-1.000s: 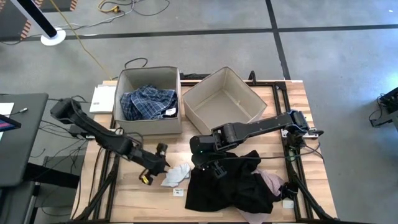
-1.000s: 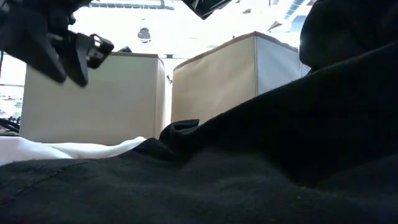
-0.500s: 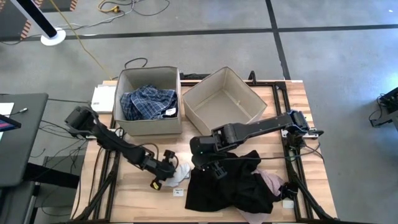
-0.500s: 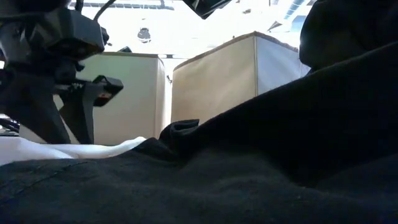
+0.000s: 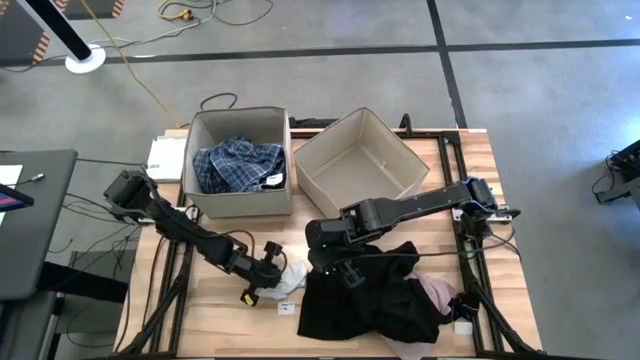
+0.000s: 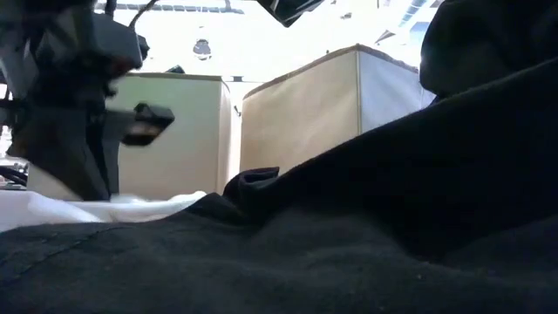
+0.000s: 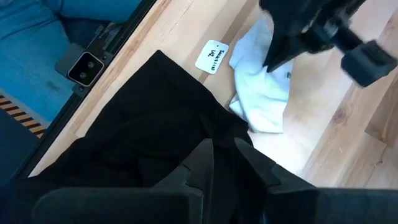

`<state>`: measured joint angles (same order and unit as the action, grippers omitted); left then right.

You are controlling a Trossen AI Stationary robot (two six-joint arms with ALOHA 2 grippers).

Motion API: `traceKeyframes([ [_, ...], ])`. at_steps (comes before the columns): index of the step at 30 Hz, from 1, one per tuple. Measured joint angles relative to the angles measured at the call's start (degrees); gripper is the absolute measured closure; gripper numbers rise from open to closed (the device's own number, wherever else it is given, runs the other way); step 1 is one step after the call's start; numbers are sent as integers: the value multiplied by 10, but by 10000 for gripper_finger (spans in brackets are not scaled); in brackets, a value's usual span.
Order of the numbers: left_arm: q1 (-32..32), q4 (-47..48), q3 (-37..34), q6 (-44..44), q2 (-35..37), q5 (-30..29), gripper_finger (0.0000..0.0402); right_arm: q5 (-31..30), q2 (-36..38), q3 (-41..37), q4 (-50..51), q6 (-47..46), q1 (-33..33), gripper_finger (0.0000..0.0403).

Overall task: Sort clothes
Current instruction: Put the white sock into the right laundry organizer

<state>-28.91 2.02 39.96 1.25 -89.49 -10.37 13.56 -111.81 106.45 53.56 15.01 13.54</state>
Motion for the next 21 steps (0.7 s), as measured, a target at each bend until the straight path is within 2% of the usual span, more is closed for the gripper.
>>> traceKeyframes([
  [12,-1,56,12,18,147,-40,401,0,0,0,-4,0,11,325],
  [21,-3,80,12,18,217,-69,401,-2,0,-80,-127,-13,9,325],
])
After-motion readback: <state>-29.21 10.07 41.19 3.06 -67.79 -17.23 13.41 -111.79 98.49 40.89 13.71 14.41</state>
